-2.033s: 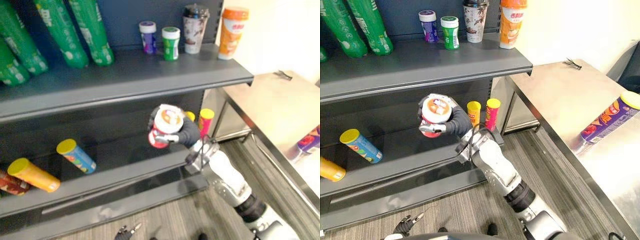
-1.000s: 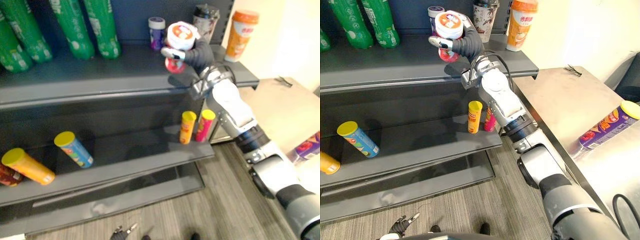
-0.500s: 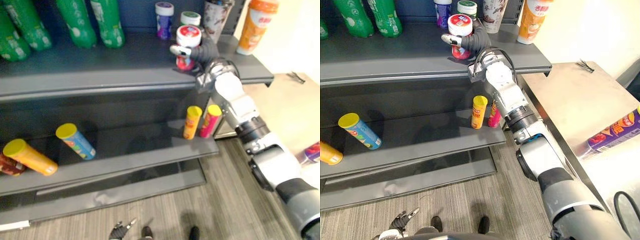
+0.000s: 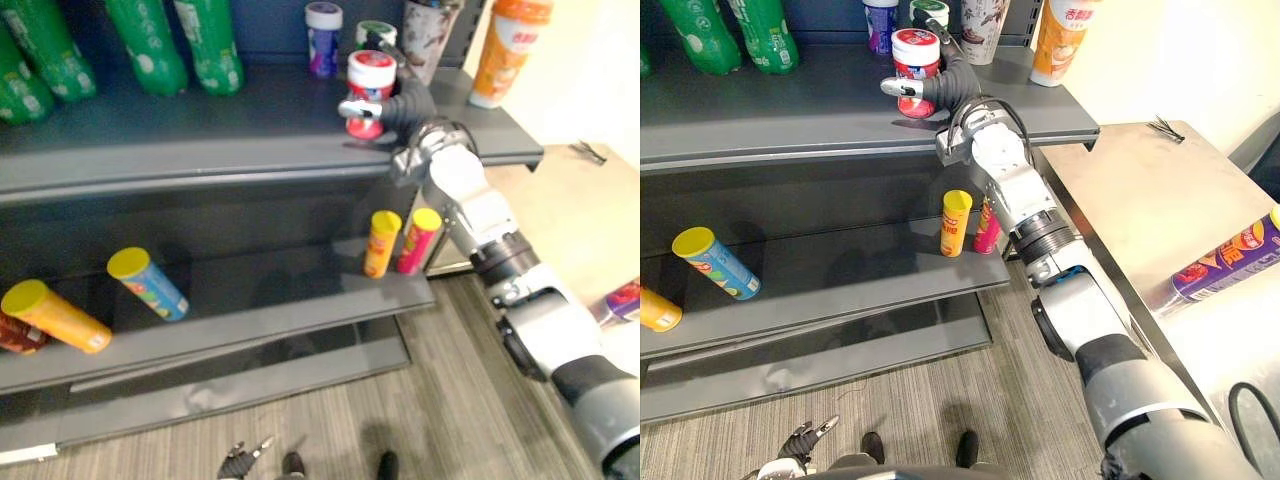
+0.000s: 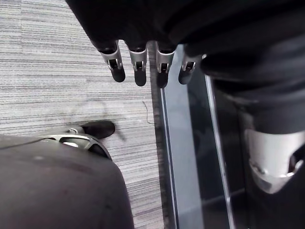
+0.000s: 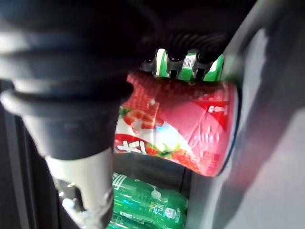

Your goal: Put the gum and the chips on the shelf.

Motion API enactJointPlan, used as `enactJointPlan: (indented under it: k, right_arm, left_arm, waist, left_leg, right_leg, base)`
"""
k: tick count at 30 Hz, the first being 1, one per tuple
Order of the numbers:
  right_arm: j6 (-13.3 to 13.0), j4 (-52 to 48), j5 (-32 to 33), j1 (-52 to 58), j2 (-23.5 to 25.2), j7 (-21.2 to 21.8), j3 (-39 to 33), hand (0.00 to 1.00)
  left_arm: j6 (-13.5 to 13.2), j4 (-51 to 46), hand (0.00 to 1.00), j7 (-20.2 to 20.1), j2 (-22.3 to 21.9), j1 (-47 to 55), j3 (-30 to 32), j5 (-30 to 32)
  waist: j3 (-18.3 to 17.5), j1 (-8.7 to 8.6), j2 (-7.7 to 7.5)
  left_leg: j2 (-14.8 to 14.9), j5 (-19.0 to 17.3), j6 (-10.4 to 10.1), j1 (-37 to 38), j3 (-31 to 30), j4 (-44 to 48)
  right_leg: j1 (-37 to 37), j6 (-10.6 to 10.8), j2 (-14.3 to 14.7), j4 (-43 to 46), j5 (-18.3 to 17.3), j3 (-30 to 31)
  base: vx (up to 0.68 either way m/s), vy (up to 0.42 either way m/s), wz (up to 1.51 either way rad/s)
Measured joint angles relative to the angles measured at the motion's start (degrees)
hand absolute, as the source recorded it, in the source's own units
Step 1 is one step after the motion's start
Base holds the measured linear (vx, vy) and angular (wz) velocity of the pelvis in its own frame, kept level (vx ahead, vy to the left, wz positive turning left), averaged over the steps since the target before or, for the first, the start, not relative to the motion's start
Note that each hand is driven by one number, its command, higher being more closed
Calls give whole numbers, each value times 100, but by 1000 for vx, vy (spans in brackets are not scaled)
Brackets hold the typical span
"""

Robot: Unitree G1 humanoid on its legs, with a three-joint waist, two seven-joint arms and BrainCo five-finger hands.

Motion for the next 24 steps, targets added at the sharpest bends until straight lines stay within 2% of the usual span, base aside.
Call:
enactJointPlan:
  k: [9, 12, 17, 20, 24]
  right_arm:
    - [-60, -725, 48, 12, -55, -24, 32, 0]
    - [-209, -1100, 42, 4, -77, -192, -64, 0]
    - [-559, -1235, 41, -316, -112, -620, -677, 0]
    - [-656, -1479, 48, -350, -207, -697, -772, 0]
    - [-885, -2456, 172, 134, 32, -838, -921, 0]
  left_arm:
    - [0, 0, 0, -12, 13, 11, -1, 13]
    - [-1, -7, 0, -34, 20, 10, -3, 36]
    - [-2, -56, 0, -34, 28, 21, -5, 48]
    - [-1, -53, 0, -26, 29, 22, -6, 48]
    - [4, -45, 0, 29, 30, 16, -10, 52]
  waist:
    - [6, -11, -15]
    - [6, -10, -28]
    - [12, -10, -51]
    - [12, -12, -51]
    - [12, -32, -50]
  left_leg:
    - [10, -1, -1, 78, 43, 0]
    - [9, -1, -1, 78, 41, -1]
    - [1, 0, -1, 77, 10, 0]
    - [0, 0, -1, 77, 1, 0]
    - [4, 0, -1, 79, 8, 0]
  right_leg:
    - [49, -1, 5, 0, 1, 38]
    - [51, 0, 4, 0, 1, 30]
    - [65, 0, -1, 0, 1, -17]
    - [70, 0, -2, 0, 1, -29]
    - [68, 0, 2, 1, 1, -18]
  base:
    - [0, 0, -1]
    - [0, 0, 0]
    - [0, 0, 2]
    - [0, 0, 0]
    - [0, 0, 0]
